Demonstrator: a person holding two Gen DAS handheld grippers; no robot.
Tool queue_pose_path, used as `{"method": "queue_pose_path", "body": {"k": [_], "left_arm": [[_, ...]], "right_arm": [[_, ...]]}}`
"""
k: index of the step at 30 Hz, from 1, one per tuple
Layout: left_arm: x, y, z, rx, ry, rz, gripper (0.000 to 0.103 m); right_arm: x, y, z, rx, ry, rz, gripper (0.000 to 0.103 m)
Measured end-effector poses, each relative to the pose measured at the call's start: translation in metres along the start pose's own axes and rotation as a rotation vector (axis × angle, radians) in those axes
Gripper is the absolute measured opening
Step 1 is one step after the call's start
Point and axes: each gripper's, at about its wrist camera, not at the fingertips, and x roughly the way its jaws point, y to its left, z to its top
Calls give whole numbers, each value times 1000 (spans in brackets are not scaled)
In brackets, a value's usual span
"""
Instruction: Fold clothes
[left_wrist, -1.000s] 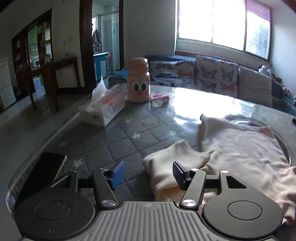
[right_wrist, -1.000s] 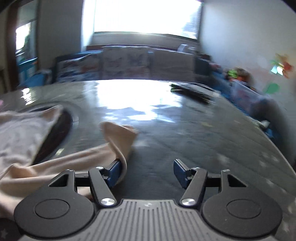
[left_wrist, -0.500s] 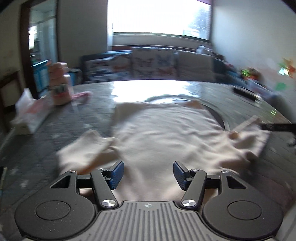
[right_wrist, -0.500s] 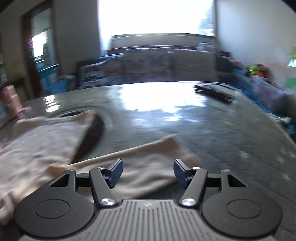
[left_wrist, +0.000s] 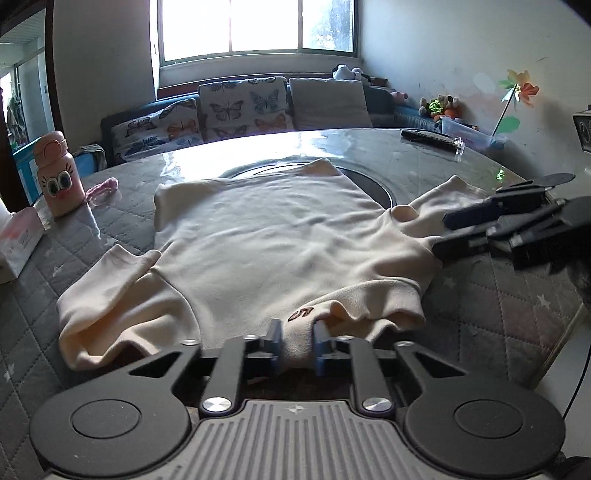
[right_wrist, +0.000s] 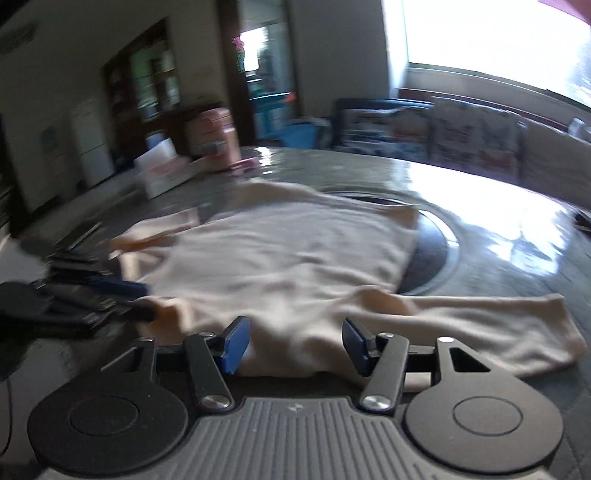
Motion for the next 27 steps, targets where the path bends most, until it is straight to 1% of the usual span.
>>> {"method": "queue_pose_path", "body": {"k": [2, 5, 7, 9, 10, 12, 13, 14, 17, 20, 23, 25, 27], "left_arm": [[-2, -1, -1, 4, -8, 0, 9], [-4, 0, -2, 2, -17, -1, 6], [-5, 0, -3, -2, -20, -3, 5], [-6, 1, -3, -2, -24, -3, 4], [-6, 2, -4, -3, -26, -5, 4], [-8, 3, -4, -3, -30, -8, 3], [-9, 3, -4, -4, -32, -9, 3], [-10, 3, -4, 0, -36, -14, 3], [-16, 4, -5, 19, -45, -30, 3], [-19, 5, -9, 48, -37, -54, 3], [-13, 5, -15, 70, 8, -80, 3], [-13, 4, -17, 86, 23, -86, 3], [-17, 10, -15, 97, 22, -96, 6]], "right_arm": [[5, 13, -2, -36, 19, 34, 51], [13, 33, -6, -91, 49, 85, 44], [20, 42, -8, -114, 62, 83, 35], [27, 46, -10, -119, 72, 72, 30], [29, 46, -11, -107, 75, 65, 24], [30, 45, -12, -96, 79, 58, 16], [29, 46, -14, -97, 83, 56, 8], [28, 46, -15, -98, 86, 54, 3], [18, 48, -16, -108, 90, 62, 2], [2, 51, -17, -137, 93, 76, 2], [3, 52, -26, -140, 151, 97, 1], [5, 52, -31, -133, 181, 118, 2], [-1, 47, -27, -116, 178, 138, 2]]}}
